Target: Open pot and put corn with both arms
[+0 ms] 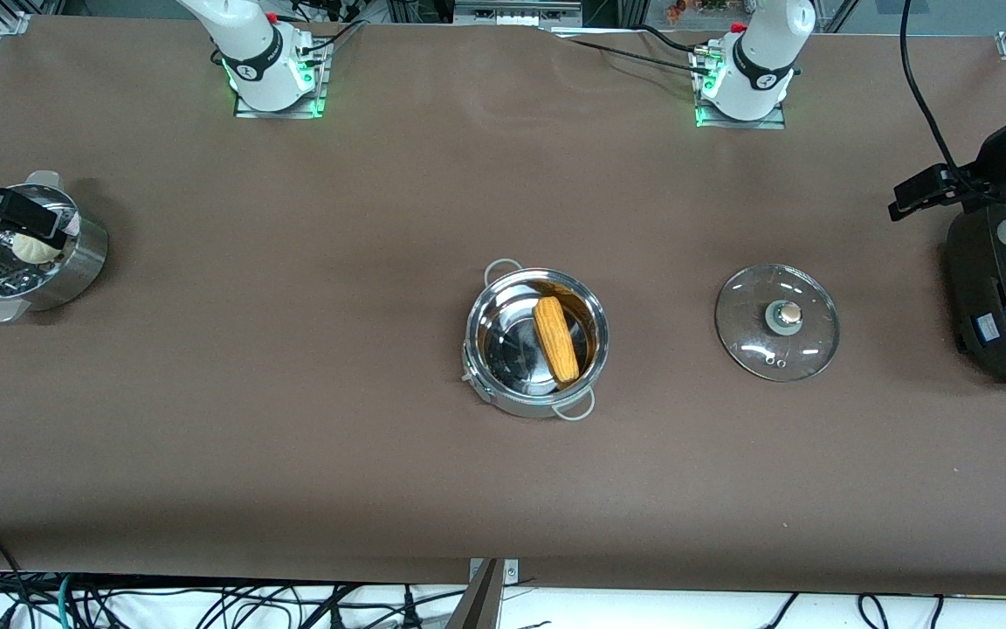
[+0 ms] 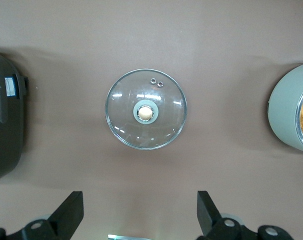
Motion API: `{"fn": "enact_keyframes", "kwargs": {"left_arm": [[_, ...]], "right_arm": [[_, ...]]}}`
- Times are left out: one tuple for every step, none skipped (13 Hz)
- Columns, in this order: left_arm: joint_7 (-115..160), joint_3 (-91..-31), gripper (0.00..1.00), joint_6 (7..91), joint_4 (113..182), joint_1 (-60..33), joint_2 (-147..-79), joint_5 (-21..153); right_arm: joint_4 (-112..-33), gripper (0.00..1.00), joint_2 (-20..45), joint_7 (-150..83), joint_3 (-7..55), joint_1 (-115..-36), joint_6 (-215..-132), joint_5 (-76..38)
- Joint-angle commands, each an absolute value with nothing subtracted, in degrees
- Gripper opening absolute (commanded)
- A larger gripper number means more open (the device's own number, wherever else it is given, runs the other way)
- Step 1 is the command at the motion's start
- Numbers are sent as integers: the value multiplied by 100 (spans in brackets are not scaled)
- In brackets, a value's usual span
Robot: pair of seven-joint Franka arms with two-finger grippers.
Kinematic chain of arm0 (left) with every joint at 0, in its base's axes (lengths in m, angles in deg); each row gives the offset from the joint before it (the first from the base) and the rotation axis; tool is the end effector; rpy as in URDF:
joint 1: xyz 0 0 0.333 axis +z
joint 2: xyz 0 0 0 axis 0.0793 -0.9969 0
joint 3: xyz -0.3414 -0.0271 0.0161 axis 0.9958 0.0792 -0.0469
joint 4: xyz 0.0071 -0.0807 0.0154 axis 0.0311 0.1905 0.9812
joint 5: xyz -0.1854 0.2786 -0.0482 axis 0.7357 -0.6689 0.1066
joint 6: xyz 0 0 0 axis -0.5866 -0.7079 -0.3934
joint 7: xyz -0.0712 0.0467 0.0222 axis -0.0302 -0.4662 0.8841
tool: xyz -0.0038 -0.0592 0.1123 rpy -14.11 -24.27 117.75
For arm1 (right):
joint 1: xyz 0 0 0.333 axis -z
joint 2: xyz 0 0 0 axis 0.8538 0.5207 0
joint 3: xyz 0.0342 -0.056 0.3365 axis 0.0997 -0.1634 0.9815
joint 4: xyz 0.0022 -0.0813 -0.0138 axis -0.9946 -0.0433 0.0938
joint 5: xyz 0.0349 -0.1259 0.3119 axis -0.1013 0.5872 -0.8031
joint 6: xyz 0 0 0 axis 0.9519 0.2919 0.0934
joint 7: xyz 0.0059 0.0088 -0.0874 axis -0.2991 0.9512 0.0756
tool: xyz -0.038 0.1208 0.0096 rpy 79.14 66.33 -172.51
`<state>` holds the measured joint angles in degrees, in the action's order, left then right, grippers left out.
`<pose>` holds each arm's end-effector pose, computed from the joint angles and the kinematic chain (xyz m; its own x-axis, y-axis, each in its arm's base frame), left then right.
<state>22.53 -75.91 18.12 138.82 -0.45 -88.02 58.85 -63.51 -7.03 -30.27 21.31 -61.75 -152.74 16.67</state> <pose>0.4905 0.0038 0.6102 0.9858 0.1234 -0.1138 0.1257 -0.9920 0.0137 0.5268 -0.0394 0.6022 0.9982 -0.0591 0.0101 -0.0590 -0.9982 -0.0143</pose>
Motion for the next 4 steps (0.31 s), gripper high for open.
{"fn": "enact_keyframes", "kwargs": {"left_arm": [[2191,-7586,100,1677,13705,-50,-8872,5949],[2191,-7586,100,1677,13705,-50,-8872,5949],[2191,-7586,100,1677,13705,-50,-8872,5949],[2191,-7586,100,1677,13705,-50,-8872,5949]], "right_arm": [[-6131,100,-629,-3209,2178,-6117,-15076,1701],[-6140,100,-629,-3209,2248,-6056,-15076,1736],[-6148,100,-638,-3209,2353,-5951,-15067,1737],[-6149,100,-638,-3209,2362,-5933,-15067,1737]]}}
